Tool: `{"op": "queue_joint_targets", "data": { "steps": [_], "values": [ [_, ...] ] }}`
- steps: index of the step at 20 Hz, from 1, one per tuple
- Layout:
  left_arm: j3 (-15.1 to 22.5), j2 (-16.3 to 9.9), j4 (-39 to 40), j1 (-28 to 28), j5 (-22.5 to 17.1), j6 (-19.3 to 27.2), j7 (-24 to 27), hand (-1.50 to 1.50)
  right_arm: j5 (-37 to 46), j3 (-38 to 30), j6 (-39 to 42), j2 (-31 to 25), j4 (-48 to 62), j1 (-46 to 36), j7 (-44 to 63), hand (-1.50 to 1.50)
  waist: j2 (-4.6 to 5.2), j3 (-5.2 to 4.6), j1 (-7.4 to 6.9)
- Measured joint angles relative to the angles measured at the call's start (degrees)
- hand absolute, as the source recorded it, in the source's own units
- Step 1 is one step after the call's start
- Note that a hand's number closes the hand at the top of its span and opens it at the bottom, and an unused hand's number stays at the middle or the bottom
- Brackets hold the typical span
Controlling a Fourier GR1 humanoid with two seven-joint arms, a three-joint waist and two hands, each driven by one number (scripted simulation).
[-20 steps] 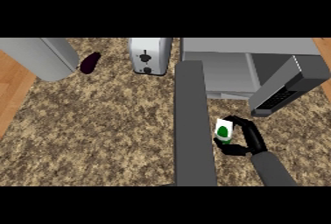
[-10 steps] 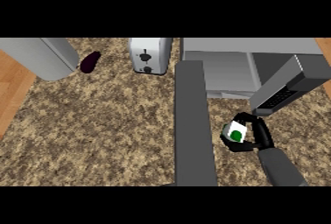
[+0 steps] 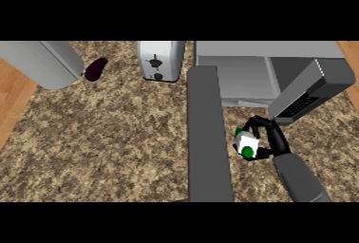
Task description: Pick up the milk, place it into the microwave and close the microwave
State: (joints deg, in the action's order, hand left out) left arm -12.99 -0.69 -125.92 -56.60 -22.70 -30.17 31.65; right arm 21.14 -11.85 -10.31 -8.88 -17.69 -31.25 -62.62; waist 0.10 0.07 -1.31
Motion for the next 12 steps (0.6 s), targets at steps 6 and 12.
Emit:
{"op": "queue_joint_targets", "data": {
  "steps": [6,12],
  "values": [
    [-0.6,0.4,0.7,0.3,0.6,-0.1,-0.6,-1.5,0.1,2.2,-0.6,2.4,-8.5,-0.6,4.2,1.5,-0.37,-0.09,1.01],
    [-2.7,0.3,3.2,2.5,-0.2,-0.8,-1.3,-1.5,0.2,3.5,-1.6,2.6,-16.8,-3.1,14.2,1.5,-0.4,-0.11,1.2]
  ]
}}
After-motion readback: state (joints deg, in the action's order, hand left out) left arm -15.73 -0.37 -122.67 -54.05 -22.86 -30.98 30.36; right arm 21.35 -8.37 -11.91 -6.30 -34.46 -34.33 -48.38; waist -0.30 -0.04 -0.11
